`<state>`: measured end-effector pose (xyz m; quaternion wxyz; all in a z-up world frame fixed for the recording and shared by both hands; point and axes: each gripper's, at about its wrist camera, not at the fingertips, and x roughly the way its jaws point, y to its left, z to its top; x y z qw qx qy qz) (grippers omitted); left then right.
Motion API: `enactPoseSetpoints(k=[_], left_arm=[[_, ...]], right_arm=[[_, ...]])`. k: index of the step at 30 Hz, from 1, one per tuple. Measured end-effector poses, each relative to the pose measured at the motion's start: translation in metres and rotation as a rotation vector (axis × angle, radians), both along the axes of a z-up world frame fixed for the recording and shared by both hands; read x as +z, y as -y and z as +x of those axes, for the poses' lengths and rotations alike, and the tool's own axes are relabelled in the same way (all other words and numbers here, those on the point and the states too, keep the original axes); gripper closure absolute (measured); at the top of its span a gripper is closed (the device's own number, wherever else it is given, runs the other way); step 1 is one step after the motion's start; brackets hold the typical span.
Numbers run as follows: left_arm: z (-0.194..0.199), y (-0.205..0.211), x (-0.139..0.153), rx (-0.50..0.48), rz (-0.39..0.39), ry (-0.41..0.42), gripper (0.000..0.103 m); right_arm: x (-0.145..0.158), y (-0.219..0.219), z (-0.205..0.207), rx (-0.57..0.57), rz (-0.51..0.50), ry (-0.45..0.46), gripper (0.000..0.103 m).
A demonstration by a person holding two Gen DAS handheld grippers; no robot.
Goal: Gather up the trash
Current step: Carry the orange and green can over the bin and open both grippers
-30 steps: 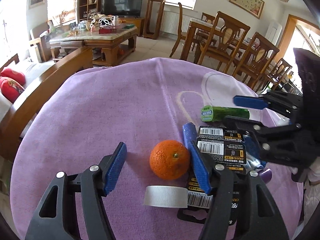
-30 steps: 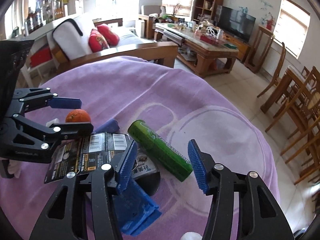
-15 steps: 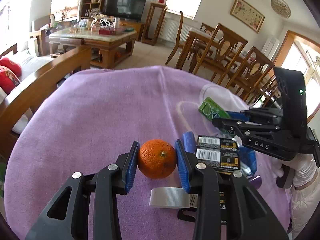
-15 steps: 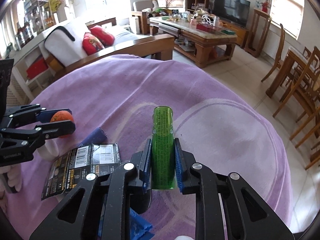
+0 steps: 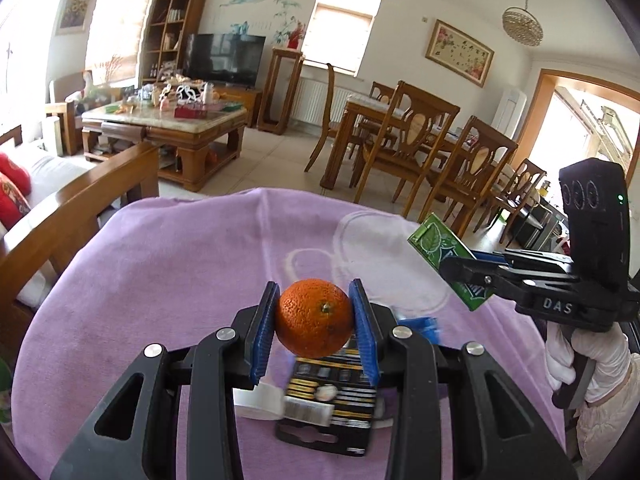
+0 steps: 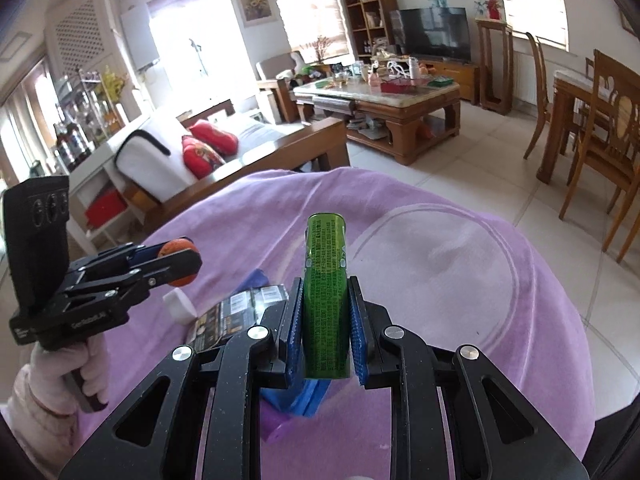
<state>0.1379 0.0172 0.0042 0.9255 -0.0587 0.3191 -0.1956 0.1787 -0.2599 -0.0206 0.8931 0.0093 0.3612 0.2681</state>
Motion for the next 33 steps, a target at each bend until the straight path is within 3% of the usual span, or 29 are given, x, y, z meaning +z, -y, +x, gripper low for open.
enactPoseSetpoints(k=[7,14,24,33], left_arm=[[-0.029,0.065,0.023,-0.112,-0.001,0.052,0.067],[-0.054,0.144,0.038,-0.219,0.002,0.103,0.067],[-0.083,0.269,0.030,-0.421,0.016,0.109,0.067],[-0.095,0.343,0.001,-0.508,0.058,0.050,0.067]], right_arm=[[0.024,0.062,-0.064,-0.079,0.072,0.074,0.082],[0.032,0.170,-0.128,-0.232,0.144,0.123,0.082],[-0.007,0.319,-0.214,-0.495,0.206,0.119,0.082],[-0.048,0.379,-0.250,-0.604,0.204,0.088,0.082]])
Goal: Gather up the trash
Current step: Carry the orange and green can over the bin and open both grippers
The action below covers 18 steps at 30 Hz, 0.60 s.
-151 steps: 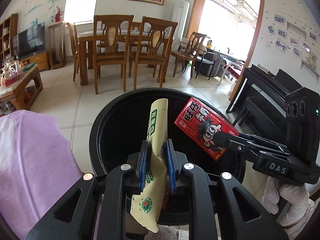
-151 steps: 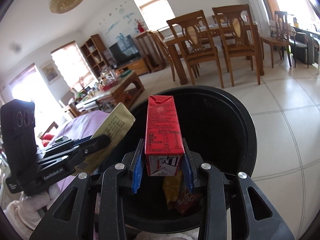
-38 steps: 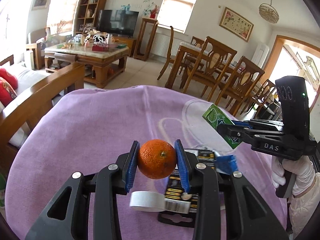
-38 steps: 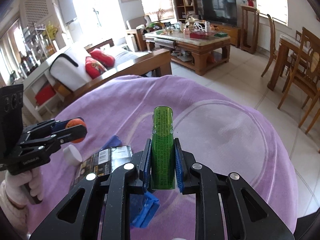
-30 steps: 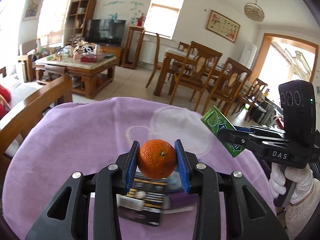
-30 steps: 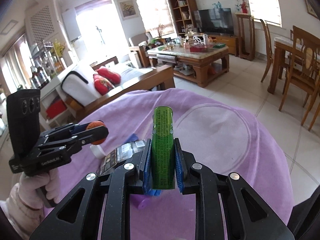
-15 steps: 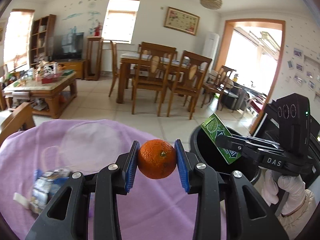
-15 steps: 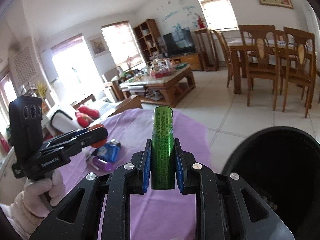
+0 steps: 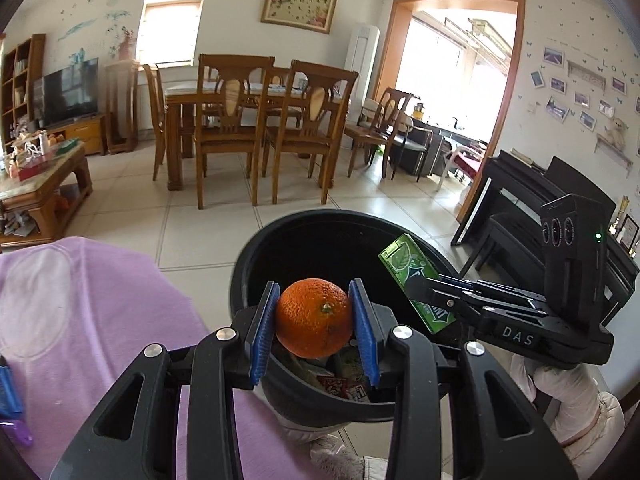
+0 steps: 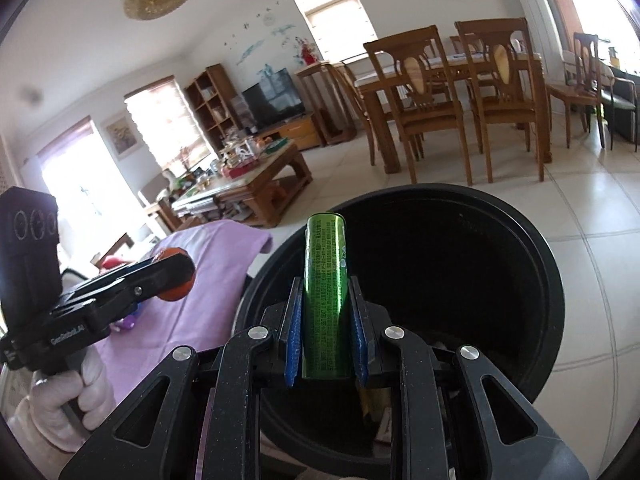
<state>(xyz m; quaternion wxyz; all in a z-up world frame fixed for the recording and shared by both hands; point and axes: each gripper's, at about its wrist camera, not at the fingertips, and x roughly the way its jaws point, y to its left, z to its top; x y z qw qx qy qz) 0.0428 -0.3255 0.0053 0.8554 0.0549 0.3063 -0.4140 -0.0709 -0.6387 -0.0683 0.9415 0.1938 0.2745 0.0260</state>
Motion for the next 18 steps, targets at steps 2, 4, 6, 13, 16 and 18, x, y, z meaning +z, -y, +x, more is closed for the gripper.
enactPoseSetpoints(k=[2,4,6,13,16,18], left_arm=[[0.002,0.010,-0.005,-0.002,0.013,-0.010,0.067],[0.004,0.017,-0.010,-0.003,0.025,-0.018,0.067],[0.009,0.025,-0.014,-0.002,0.045,-0.018,0.067],[0.013,0.036,-0.032,0.000,0.087,-0.026,0.067],[0.012,0.037,-0.035,-0.002,0.096,-0.036,0.067],[0.013,0.037,-0.036,-0.002,0.094,-0.040,0.067]], right_arm=[[-0.007,0.007,-0.003,-0.013,0.007,-0.009,0.082],[-0.011,0.008,0.003,-0.020,0.009,-0.020,0.082],[-0.016,0.009,0.002,-0.025,0.014,-0.030,0.082],[-0.023,0.006,0.009,-0.026,0.019,-0.044,0.081],[-0.025,0.005,0.013,-0.027,0.023,-0.049,0.081],[-0.028,0.005,0.013,-0.030,0.026,-0.053,0.081]])
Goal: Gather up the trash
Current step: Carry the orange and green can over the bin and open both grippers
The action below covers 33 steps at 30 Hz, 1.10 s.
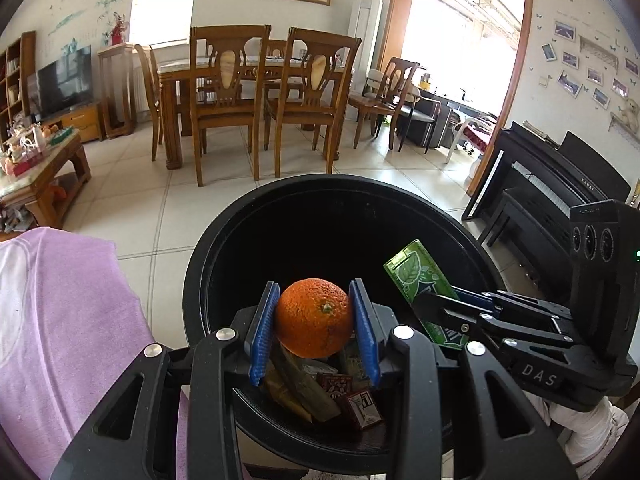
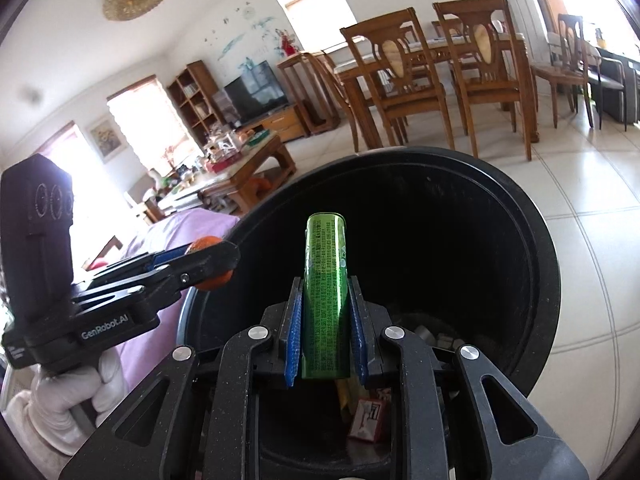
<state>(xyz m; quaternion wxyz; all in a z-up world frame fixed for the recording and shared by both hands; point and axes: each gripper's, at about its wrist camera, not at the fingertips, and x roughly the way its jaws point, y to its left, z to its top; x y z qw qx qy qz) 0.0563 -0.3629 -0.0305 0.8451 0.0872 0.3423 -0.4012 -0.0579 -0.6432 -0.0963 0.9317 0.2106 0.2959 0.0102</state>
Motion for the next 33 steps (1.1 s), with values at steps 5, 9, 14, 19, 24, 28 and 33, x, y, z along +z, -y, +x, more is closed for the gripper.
enactPoseSetpoints(k=[5,9,14,19,24,28,33], left_arm=[[0.002,0.002,0.001,-0.009,0.001,-0.001,0.067],[0.001,0.004,0.001,-0.009,0.014,0.008,0.065],[0.001,0.009,0.001,-0.003,0.028,0.011,0.065],[-0.003,0.008,0.005,0.016,0.027,0.042,0.050],[-0.006,0.004,0.009,0.025,0.012,0.061,0.043],[-0.009,0.002,0.013,0.035,0.005,0.073,0.030],[-0.014,-0.005,0.022,0.038,-0.015,0.090,0.023]], right_arm=[[0.001,-0.001,0.002,-0.002,0.001,-0.005,0.081],[0.001,0.003,0.006,-0.002,0.004,-0.007,0.081],[0.000,0.004,0.006,-0.003,0.001,-0.011,0.081],[0.003,0.001,0.006,-0.006,0.006,-0.008,0.080],[0.002,-0.001,0.000,-0.015,0.005,0.008,0.074],[0.005,0.000,-0.005,-0.032,0.006,0.029,0.059],[0.012,-0.001,-0.011,-0.056,0.002,0.045,0.042]])
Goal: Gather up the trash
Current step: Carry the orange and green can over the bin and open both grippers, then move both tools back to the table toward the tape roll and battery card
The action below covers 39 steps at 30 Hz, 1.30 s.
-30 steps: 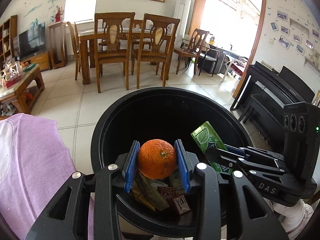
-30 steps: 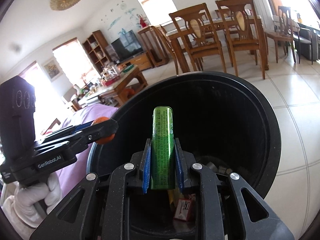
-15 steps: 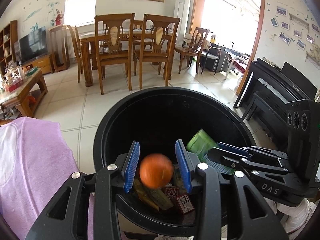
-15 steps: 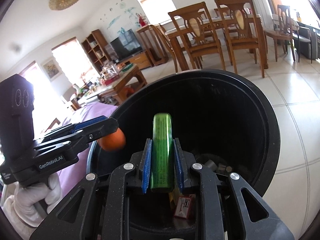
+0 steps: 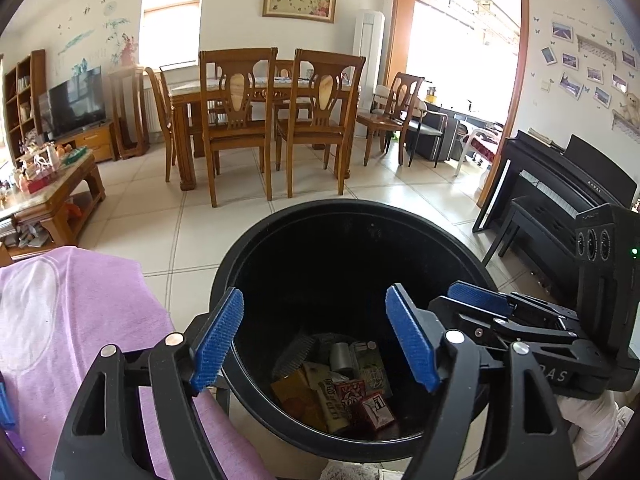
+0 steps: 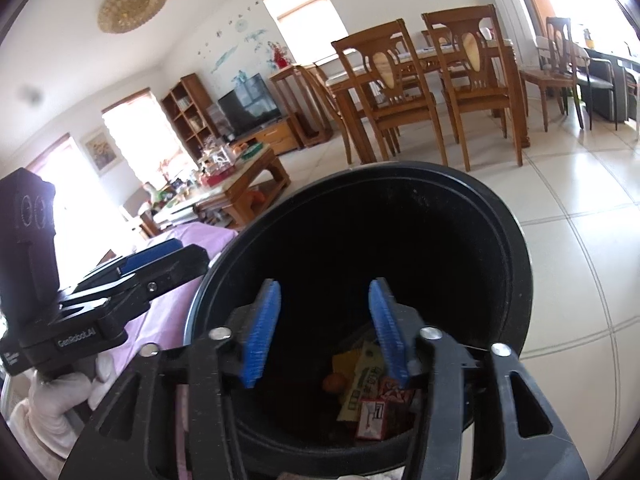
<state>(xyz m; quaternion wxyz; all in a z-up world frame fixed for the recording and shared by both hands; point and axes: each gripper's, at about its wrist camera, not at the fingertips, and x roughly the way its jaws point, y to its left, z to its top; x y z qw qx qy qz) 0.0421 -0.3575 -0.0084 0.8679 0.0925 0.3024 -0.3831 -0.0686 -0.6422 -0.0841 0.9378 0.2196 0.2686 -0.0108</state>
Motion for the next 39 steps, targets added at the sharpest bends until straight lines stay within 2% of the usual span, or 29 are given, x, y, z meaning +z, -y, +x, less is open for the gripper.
enactPoseSetpoints(k=[2,5,7,9,12,19,30,35,39], left_arm=[[-0.004,-0.004,0.004,0.010,-0.010,0.017,0.020],[-0.008,-0.013,0.010,0.017,-0.018,0.024,0.020],[-0.009,-0.021,0.013,0.026,-0.027,0.028,0.020],[-0.010,-0.032,0.018,0.040,-0.040,0.032,0.015],[-0.011,-0.054,0.024,0.071,-0.063,0.038,0.013],[-0.008,-0.117,0.034,0.159,-0.103,0.049,0.013],[0.015,-0.256,0.036,0.411,-0.160,0.033,0.013],[0.034,-0.326,0.026,0.556,-0.149,0.001,0.013],[0.049,-0.373,0.012,0.655,-0.098,-0.038,0.013]], right_arm=[[0.002,-0.002,-0.001,-0.006,-0.004,0.005,0.042],[0.006,-0.008,-0.003,-0.009,-0.007,0.010,0.035],[0.009,-0.014,-0.003,-0.009,-0.012,0.017,0.035],[0.013,-0.019,-0.003,-0.006,-0.016,0.024,0.034],[0.019,-0.032,0.000,0.009,-0.030,0.032,0.028],[0.036,-0.079,0.014,0.076,-0.061,0.054,0.028],[0.057,-0.190,0.059,0.254,-0.105,0.058,0.028],[0.059,-0.248,0.084,0.364,-0.121,0.043,0.028],[0.055,-0.294,0.099,0.460,-0.109,0.020,0.028]])
